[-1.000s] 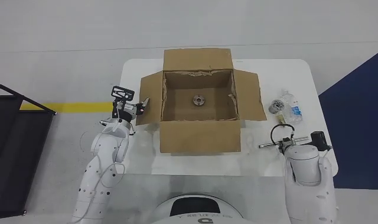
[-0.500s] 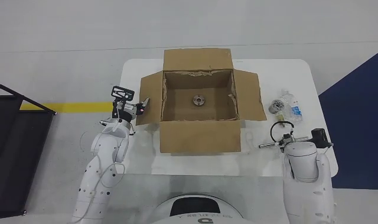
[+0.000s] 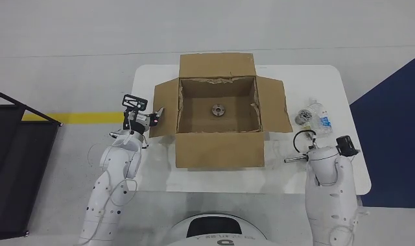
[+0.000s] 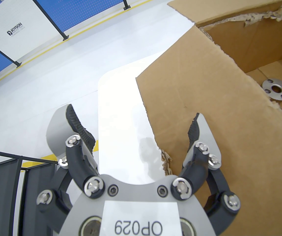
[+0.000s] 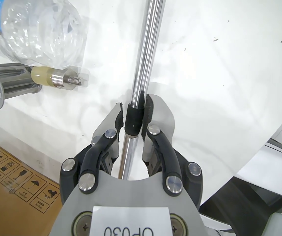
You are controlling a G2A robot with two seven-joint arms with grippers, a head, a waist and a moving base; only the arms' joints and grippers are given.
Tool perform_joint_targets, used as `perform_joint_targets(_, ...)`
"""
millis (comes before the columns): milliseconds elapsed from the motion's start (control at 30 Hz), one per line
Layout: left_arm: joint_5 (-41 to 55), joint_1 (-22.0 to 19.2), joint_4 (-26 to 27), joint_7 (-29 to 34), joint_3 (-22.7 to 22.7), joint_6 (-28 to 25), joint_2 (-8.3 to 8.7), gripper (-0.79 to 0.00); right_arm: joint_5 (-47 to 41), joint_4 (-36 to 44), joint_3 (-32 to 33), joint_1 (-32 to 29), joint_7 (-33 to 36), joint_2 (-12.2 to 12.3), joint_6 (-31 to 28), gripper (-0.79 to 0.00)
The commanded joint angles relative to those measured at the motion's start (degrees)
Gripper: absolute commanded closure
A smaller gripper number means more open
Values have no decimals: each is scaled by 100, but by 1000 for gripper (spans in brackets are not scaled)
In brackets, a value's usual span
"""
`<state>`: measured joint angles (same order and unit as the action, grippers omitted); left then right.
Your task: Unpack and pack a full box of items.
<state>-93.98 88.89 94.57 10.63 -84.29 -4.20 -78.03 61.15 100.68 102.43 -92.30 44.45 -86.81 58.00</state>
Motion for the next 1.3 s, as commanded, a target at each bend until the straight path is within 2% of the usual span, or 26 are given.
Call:
perform_joint_targets(0, 0, 0, 0, 0, 0, 0, 0, -785, 237, -36, 9, 43, 183, -15, 0, 0)
perform_joint_targets(200, 0, 0, 0, 0, 0, 0, 0, -785, 405, -94, -2, 83, 183, -81, 0, 0)
perform_joint_targets(467, 0, 0, 0, 0, 0, 0, 0, -785, 90, 723, 239, -240, 172, -186, 0, 0)
perform_joint_targets(567, 0, 0, 0, 0, 0, 0, 0, -785, -232, 1044, 311, -416, -53, -252, 0, 0)
perform_joint_targets(700, 0, 0, 0, 0, 0, 0, 0, -785, -964, 1619, 380, -699, -701, -361, -88, 0)
perform_joint_targets(833, 0, 0, 0, 0, 0, 0, 0, -785, -1999, 2299, 421, -1122, -1713, -506, -609, 0)
perform_joint_targets(1000, 0, 0, 0, 0, 0, 0, 0, -785, -3227, 3118, 186, -1827, -2775, -660, -2004, 0)
perform_joint_targets(1100, 0, 0, 0, 0, 0, 0, 0, -785, -3197, 3397, -264, -2073, -2902, -659, -2795, 0)
perform_joint_targets(1167, 0, 0, 0, 0, 0, 0, 0, -785, -3002, 3397, -654, -1975, -2902, -640, -3240, 0)
perform_joint_targets(1267, 0, 0, 0, 0, 0, 0, 0, -785, -2393, 3397, -1338, -1658, -2683, -598, -3552, 0)
